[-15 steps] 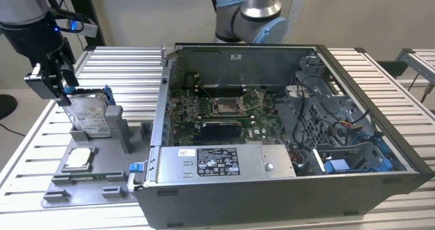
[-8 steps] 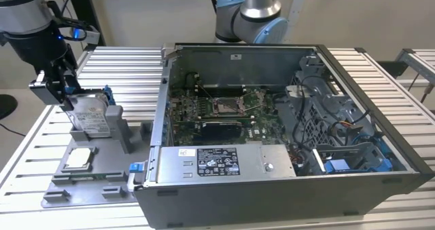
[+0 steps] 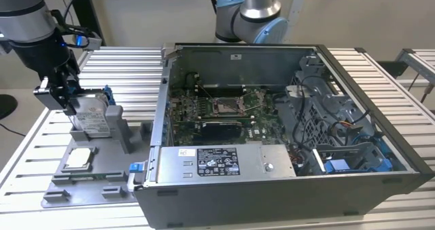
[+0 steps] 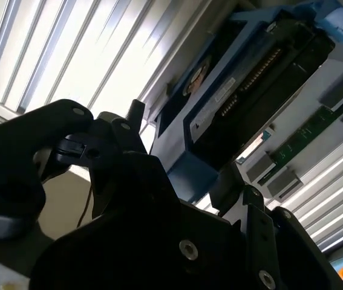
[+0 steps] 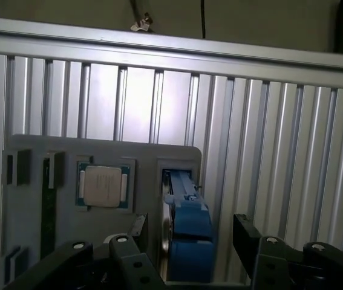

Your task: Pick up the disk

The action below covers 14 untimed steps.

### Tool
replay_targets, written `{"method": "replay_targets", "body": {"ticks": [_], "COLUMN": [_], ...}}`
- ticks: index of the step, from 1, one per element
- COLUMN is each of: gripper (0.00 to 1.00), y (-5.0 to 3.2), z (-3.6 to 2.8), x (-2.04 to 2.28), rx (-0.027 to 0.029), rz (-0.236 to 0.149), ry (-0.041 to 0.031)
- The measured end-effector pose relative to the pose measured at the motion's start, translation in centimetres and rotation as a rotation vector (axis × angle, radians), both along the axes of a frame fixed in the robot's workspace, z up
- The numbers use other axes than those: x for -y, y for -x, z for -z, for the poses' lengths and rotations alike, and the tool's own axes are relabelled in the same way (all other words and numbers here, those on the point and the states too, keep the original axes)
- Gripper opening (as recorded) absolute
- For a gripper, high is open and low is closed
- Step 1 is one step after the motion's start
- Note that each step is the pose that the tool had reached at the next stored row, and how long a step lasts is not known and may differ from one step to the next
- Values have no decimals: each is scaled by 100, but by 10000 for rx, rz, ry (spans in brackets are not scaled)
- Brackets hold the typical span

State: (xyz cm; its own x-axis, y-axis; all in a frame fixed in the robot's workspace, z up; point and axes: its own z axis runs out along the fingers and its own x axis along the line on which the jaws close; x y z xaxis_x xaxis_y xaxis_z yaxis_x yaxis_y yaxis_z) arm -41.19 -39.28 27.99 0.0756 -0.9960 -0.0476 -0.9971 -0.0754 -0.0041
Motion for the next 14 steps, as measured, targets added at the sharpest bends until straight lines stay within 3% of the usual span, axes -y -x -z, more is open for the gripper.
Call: {"method": "replay_targets", "body": {"ticks": [14], "gripper": [100], "y": [0], "z": [20], "x": [0], "rx": [12], "rz": [0], "ry": [1]}}
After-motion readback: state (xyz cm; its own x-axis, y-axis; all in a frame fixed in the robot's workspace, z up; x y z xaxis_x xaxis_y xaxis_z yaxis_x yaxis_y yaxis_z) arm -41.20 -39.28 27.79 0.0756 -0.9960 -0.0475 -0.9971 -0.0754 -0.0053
